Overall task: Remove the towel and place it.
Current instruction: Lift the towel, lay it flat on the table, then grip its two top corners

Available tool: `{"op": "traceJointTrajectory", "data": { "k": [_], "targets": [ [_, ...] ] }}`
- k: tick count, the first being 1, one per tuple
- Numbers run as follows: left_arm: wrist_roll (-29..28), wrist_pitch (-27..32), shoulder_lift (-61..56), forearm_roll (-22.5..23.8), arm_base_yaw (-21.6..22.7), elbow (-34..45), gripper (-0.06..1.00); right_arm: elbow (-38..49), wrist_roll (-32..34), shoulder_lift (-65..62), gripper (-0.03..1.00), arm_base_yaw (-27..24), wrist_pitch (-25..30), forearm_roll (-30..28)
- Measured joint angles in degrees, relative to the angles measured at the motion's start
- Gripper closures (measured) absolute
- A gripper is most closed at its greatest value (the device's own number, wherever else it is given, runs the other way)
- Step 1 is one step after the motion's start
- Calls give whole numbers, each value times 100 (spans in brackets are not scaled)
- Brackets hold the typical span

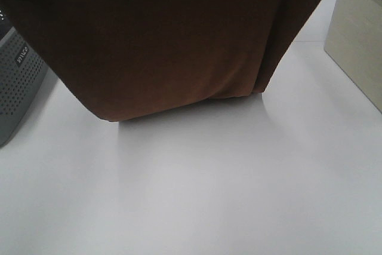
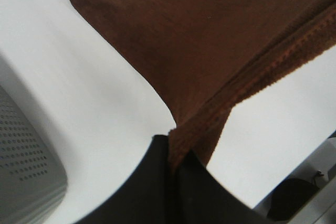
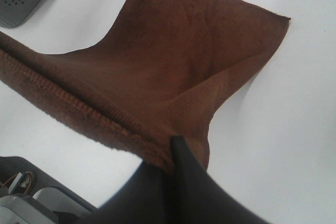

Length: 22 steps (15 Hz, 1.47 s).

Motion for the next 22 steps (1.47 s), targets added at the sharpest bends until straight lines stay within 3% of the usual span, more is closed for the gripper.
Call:
{"op": "traceJointTrajectory", "data": {
  "k": [4,9,13,20,22],
  "targets": [
    [292,-52,-286,-504,0,1049,94,997,6,-470,96,0,-17,46],
    [424,-40,-292,-808,0,2068,94,2137,52,-493,96,0,-69,384],
    [728,40,-292,-1404,-34,3071,94,3352,17,-504,96,0,-92,567],
    [487,52,894,-1043,-1696,3272,94,4463,-367,-189,96,-63,-46,470],
    [481,52,1123,-1037,-1954,3272,94,4693,-418,-52,96,-69,-34,470]
  ]
}}
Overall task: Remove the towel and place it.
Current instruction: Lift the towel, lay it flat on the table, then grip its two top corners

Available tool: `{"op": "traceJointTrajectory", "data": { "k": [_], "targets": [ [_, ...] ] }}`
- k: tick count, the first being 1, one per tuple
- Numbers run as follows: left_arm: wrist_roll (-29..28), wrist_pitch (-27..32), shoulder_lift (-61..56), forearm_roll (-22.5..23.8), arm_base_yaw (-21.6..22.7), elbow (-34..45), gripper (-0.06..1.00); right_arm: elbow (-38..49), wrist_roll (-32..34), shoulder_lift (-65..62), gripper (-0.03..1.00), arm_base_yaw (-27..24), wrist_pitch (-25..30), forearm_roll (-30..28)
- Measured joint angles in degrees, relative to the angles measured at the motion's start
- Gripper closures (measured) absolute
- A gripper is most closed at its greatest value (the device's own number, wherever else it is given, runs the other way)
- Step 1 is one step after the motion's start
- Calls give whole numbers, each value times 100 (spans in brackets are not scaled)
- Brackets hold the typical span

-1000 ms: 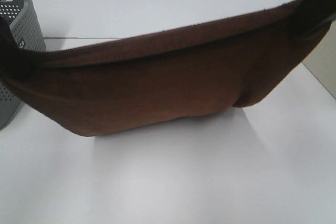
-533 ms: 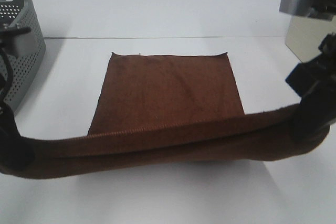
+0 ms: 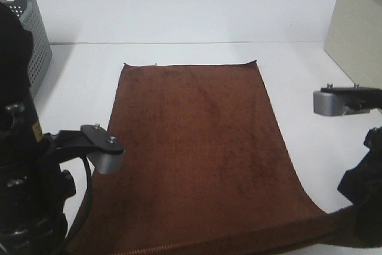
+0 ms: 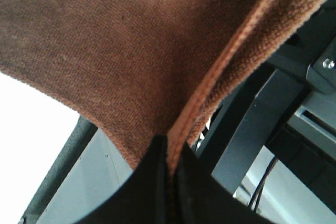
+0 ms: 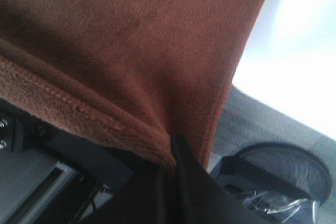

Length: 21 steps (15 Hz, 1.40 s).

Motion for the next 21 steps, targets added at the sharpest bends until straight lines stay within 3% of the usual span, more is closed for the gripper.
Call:
{"op": "traceJointTrajectory", "data": {
  "k": [2,6,11,16,18,21],
  "targets": [
    [-46,0,264,-40,-298,0,94,286,-11,178,96,-6,6,6],
    [-487,109,458,-212,-367,-34,94,418,-166,183,96,-11,17,424],
    [-539,34,762,-550,-773,-103,94,464,-390,183,95,-17,17,682],
    [-951,-166,779,-705,-825,-344,92,464,-447,183,87,-17,17,900],
    [-1003,-183,779,-894,-882,-344,79,464,-447,183,72,-17,34,905],
    [-1043,-218,779,-1203,-1157,-344,34,464,-338,183,39,-17,34,905]
  ]
}}
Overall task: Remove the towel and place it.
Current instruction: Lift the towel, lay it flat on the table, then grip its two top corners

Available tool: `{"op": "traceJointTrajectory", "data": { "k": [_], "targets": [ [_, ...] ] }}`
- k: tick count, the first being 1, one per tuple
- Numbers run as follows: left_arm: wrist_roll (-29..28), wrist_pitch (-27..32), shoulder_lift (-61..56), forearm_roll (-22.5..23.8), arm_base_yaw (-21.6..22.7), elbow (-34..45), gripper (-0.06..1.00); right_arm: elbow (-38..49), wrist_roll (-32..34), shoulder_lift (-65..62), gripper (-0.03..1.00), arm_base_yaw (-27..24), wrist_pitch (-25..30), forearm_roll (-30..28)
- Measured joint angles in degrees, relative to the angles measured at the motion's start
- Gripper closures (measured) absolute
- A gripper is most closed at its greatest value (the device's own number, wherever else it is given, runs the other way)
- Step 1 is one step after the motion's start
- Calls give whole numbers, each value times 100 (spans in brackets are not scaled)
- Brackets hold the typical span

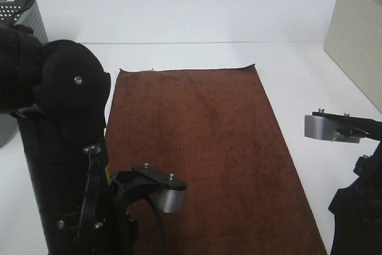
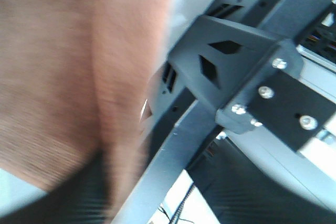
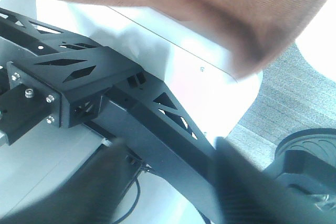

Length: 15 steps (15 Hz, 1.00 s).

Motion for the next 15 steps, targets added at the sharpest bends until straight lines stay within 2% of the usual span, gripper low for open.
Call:
{"op": "traceJointTrajectory", "data": {
  "k": [1,3,5,7,11,13,14,15],
  "targets": [
    [-17,0,0,-29,-57,-6,22,0,6,0,31,0,0,-34],
    [-40,34,0,40,-74,-178,13,0,6,0,23,0,0,-218],
    [-52,74,6,92,-74,-447,12,-46,23,0,22,0,-34,-435],
    [-69,57,6,246,-109,-493,12,-275,155,6,21,0,-327,-762],
    [-97,-80,6,556,-34,-602,12,-837,212,11,21,0,-390,-1094],
    [-206,-115,6,802,567,-974,12,-1346,413,17,21,-52,-636,-1558],
    [-206,-149,6,854,751,-1077,12,-1450,430,23,21,-115,-688,-1599],
    [-155,-241,11,997,1329,-1409,12,-1684,441,80,21,-332,-756,-1576]
  ]
}}
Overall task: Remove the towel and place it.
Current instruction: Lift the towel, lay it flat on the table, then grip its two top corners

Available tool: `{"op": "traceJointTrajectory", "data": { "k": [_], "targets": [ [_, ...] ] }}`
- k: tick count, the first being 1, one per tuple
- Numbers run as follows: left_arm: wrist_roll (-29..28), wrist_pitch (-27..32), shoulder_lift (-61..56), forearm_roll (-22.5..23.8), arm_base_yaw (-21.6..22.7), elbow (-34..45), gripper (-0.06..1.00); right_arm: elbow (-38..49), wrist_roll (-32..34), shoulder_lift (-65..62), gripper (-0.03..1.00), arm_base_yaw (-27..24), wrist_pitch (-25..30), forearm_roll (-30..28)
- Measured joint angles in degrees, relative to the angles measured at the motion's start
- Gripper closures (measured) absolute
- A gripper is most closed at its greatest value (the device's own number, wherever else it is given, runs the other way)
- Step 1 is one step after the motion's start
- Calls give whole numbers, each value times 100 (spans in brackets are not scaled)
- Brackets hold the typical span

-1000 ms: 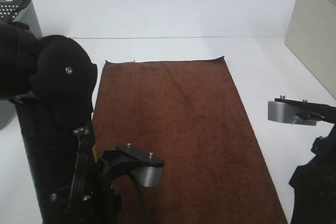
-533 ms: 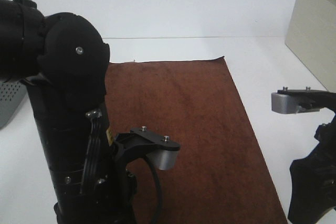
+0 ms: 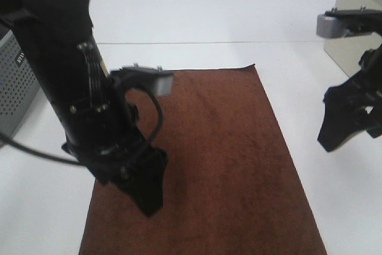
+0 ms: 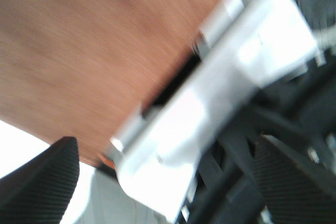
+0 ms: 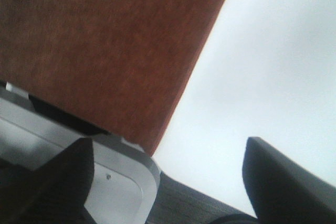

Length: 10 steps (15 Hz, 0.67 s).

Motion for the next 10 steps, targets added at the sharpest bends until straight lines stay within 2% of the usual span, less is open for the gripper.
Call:
{"op": "traceJointTrajectory", "data": {
  "k": [1,3,6,8,9,10],
  "targets": [
    [63,-40,69,103,516,-327,12,-493,-178,269,21,-710,-138,115],
    [166,-183,338,132,1243,-882,12,-1335,-275,819,21,-1180,-132,361],
    [235,-728,882,149,1994,-1679,12,-2704,-218,2051,21,-1272,46,802],
    [195,-945,1346,126,2298,-2194,12,-3736,-143,3094,21,-1272,309,865],
    [178,-1014,1587,126,2401,-2406,12,-3965,-143,3300,21,-1272,350,865],
    [178,-1077,1839,126,2492,-2607,12,-4819,-172,4016,21,-1272,527,882]
  ]
}}
